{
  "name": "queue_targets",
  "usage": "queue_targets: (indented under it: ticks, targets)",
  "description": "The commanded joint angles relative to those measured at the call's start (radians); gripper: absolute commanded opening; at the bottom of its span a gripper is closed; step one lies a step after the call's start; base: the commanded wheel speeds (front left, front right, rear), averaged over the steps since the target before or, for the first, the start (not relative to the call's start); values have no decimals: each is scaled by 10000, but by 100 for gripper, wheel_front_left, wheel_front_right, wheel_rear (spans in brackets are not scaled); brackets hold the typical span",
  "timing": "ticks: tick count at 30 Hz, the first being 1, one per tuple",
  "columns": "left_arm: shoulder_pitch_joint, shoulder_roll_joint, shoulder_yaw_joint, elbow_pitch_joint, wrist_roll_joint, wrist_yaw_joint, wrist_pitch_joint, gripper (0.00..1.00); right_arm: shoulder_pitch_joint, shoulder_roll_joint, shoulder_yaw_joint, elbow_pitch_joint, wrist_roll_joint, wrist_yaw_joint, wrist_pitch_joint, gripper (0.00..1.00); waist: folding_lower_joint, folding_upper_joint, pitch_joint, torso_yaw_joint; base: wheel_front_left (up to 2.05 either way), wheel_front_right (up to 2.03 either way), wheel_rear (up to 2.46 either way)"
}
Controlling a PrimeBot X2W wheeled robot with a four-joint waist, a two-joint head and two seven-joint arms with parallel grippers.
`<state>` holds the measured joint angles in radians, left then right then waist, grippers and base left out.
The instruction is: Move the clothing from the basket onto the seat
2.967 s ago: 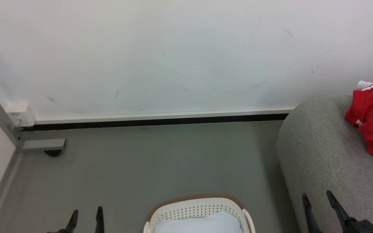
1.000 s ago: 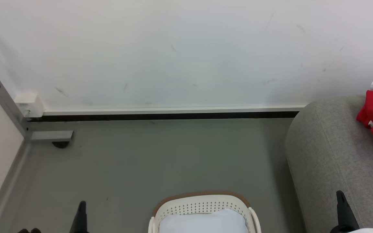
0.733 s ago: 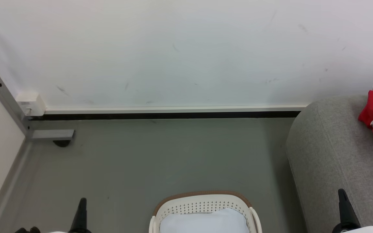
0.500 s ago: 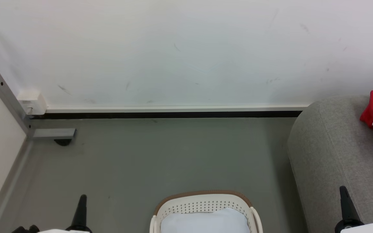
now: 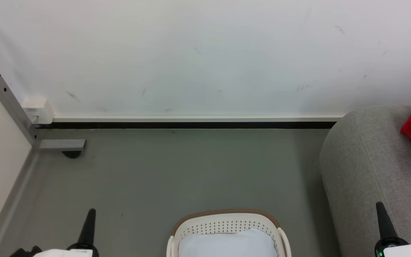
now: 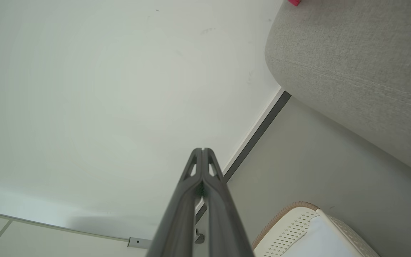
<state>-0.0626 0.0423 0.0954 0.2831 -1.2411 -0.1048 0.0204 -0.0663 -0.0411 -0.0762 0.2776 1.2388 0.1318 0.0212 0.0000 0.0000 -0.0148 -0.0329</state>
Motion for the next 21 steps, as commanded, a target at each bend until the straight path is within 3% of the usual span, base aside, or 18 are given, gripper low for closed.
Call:
queue_targets:
  ticks: [1,21]
  targets:
    - [-196,87,60,-122,-351,-59,85,0,-225,-114,-72,-126,315,-13,71,0,0,0,9,15,0,0,0]
    - [-341,103,129,-252,-2001,-172,512,0,-365,-123,-222,-229,1964,-16,502,0,0,0,82,149,0,0,0]
